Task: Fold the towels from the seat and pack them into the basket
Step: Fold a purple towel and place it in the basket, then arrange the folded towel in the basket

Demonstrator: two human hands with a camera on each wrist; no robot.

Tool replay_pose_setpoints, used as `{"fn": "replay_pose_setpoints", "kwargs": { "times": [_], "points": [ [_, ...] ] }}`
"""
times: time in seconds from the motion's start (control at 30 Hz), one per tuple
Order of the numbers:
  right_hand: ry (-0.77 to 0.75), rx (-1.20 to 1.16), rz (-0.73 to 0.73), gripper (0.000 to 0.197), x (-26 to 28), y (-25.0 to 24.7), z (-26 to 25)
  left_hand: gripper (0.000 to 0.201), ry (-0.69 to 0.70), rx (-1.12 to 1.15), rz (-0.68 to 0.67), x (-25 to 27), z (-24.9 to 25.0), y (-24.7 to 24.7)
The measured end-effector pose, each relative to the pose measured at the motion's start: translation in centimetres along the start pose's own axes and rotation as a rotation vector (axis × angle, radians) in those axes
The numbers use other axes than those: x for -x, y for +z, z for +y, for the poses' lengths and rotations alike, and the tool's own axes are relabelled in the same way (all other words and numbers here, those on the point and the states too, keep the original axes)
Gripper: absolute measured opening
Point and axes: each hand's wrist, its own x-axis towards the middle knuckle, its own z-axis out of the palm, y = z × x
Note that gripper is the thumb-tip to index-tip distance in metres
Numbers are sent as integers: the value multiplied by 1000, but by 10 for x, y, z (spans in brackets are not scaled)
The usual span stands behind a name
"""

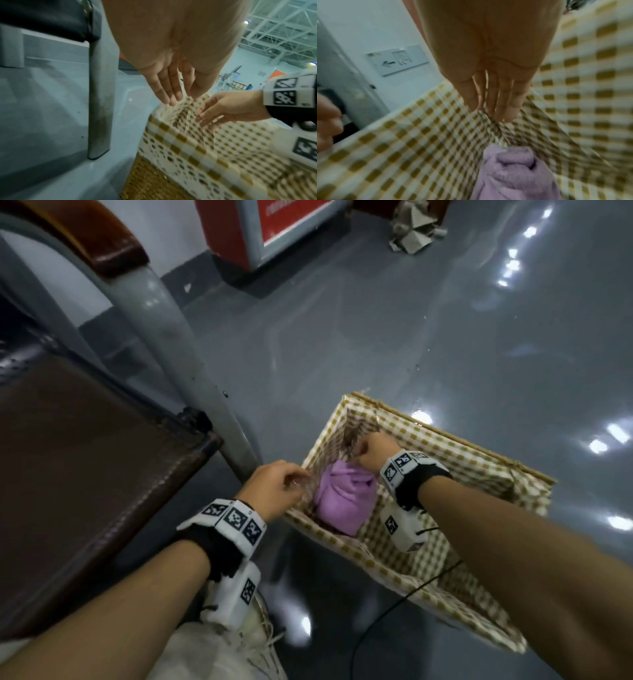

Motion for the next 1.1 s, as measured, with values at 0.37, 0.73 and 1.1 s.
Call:
{"fn": "replay_pose_setpoints", "kwargs": {
  "times": [0.37,0.73,1.1],
  "points": [
    [-615,122,71,18,106,-76,-227,15,-126,-88,341,118,15,-192],
    [-1198,383,-65,14,242,15,-519,11,-527,34,824,369,-112,-326],
    [-1387,442,-377,34,309,218,-629,53,-1091,-205,839,541,-266,-297]
  ]
}}
